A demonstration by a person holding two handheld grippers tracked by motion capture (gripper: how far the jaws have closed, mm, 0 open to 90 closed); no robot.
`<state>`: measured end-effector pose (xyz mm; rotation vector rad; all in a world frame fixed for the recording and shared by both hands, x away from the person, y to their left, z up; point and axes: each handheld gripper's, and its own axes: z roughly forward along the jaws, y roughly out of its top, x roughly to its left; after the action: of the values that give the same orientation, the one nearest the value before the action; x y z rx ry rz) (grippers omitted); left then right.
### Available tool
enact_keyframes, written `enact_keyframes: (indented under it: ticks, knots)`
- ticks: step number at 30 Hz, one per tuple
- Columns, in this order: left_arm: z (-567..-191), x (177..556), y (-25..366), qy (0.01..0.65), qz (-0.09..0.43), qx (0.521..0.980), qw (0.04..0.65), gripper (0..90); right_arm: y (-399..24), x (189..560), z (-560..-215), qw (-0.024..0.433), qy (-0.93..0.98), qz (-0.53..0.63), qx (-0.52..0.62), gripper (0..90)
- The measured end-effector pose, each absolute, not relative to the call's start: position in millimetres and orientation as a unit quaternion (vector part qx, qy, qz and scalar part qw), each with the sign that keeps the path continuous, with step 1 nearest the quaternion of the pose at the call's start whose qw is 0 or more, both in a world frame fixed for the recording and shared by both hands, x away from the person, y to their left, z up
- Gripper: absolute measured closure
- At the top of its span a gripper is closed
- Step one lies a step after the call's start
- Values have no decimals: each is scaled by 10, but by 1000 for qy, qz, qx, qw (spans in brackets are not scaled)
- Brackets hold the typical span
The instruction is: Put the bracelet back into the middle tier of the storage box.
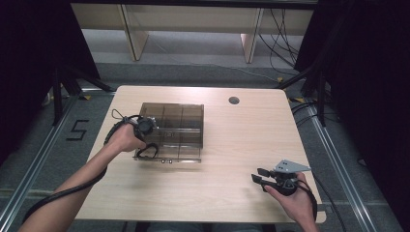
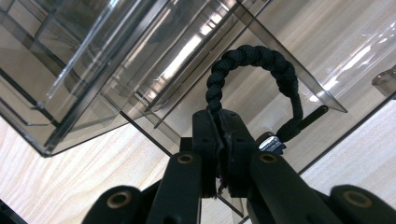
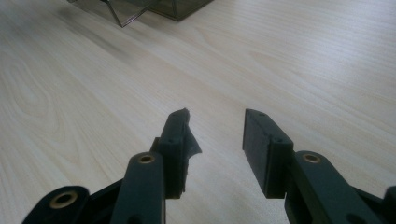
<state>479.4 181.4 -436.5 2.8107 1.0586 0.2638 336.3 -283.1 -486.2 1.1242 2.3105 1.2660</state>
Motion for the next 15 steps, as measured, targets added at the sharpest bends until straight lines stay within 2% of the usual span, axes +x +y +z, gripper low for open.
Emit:
enact_keyframes:
  ticks: [15]
  knots:
    - [-4418,4785,1845,352,86,930,68,818,-2833,3360,-4863,138,800,437,388,618]
